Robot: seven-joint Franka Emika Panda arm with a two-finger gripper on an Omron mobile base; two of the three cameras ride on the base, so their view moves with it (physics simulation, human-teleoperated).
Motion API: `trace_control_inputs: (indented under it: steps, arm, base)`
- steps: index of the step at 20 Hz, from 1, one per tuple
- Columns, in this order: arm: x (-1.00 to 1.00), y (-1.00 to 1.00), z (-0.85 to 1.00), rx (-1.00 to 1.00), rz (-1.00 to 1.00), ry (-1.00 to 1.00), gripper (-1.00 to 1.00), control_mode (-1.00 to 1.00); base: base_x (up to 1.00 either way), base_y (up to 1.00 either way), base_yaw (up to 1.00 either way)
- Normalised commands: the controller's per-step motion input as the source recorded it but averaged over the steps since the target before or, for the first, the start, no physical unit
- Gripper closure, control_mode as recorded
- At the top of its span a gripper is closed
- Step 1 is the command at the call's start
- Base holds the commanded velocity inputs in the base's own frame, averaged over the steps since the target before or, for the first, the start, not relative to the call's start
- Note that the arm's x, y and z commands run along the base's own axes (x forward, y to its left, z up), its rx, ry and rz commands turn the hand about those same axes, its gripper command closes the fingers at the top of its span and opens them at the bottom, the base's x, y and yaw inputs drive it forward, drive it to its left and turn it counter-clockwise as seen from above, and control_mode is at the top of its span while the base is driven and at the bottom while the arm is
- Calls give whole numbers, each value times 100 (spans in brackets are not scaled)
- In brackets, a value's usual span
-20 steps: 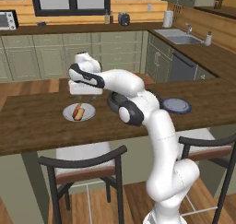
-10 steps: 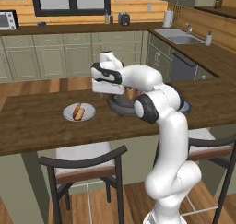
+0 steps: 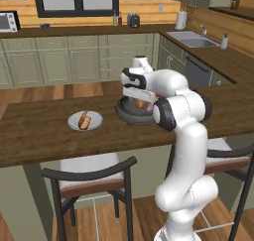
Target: Place one bun and one sausage from the bowl on each plate.
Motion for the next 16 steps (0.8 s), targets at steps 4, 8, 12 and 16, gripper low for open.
trace_control_inputs:
  steps: [4, 8, 12, 16]
  arm:
    - [69, -40, -9, -6, -11, 0, -100, -100]
    - [40, -12, -17, -11, -3, -3, -100, -100]
    - [45, 0, -16, -10, 0, -4, -100, -100]
    - [36, -13, -14, -9, 0, -1, -100, -100]
  base:
    - [0, 0, 0]
    - [0, 0, 0]
    - [0, 0, 0]
    - [0, 0, 0]
